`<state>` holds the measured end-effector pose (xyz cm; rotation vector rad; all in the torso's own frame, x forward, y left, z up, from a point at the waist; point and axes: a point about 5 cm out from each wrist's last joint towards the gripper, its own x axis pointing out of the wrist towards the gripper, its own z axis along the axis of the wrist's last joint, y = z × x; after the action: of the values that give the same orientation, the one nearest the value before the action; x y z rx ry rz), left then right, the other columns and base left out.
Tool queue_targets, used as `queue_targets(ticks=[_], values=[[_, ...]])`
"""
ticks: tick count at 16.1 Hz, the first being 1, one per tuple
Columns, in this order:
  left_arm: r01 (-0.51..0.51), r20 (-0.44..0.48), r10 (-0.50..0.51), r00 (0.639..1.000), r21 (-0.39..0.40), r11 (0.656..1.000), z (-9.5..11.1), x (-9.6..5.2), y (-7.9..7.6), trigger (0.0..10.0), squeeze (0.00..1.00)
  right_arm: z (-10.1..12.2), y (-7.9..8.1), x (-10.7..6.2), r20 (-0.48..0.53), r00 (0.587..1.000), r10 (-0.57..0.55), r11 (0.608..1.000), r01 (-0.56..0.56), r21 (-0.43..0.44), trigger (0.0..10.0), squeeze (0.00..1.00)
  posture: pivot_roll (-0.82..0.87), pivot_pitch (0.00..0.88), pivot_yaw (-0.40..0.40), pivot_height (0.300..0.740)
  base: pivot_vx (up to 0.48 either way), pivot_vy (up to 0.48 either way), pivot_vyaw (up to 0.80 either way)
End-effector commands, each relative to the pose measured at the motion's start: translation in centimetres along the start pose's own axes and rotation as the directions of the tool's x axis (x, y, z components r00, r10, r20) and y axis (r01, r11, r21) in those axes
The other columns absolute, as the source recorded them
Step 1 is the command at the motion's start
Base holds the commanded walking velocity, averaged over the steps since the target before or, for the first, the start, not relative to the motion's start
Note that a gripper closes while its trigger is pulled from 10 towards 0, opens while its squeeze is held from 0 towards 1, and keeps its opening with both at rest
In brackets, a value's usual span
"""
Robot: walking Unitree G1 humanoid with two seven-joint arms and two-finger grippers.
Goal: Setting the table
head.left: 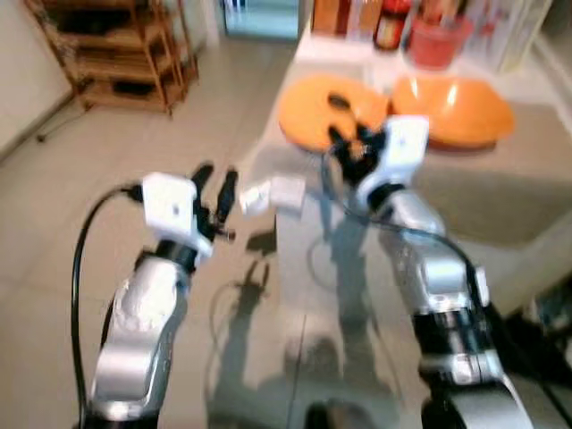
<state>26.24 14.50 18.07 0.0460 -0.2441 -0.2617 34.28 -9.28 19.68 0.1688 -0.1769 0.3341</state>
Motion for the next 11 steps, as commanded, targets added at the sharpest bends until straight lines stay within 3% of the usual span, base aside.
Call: queue_targets(ticks=[1,3,7,11], values=[[-0.01,0.008,0.01,1.0,0.014,1.0,0.4,-0.2,0.5,10.0,0.0,1.0,1.5,0.5,0.03,0.999,0.044,0.999,-0.044,-0.002,10.0,0.0,-0.03,0.113,0.008,0.74,0.48,0.0,0.0],[-0.008,0.011,0.007,1.0,0.012,1.0,0.5,-0.2,0.5,10.0,0.0,1.4,1.7,0.5,0.039,0.998,0.046,0.999,-0.046,-0.012,10.0,0.0,-0.04,0.113,0.01,0.74,0.48,0.0,0.0],[-0.009,-0.002,0.009,1.0,0.051,0.999,0.4,0.1,0.3,10.0,0.0,1.8,1.6,0.7,0.027,0.999,0.044,0.998,-0.043,-0.04,10.0,0.0,-0.04,0.118,0.011,0.74,0.418,0.0,-0.73],[0.002,-0.027,0.0,1.0,0.05,0.999,0.3,-0.3,0.0,10.0,0.0,2.7,2.6,1.0,-0.021,0.997,0.077,0.994,-0.079,-0.08,10.0,0.0,-0.05,0.168,-0.001,0.74,0.0,0.0,0.0]])
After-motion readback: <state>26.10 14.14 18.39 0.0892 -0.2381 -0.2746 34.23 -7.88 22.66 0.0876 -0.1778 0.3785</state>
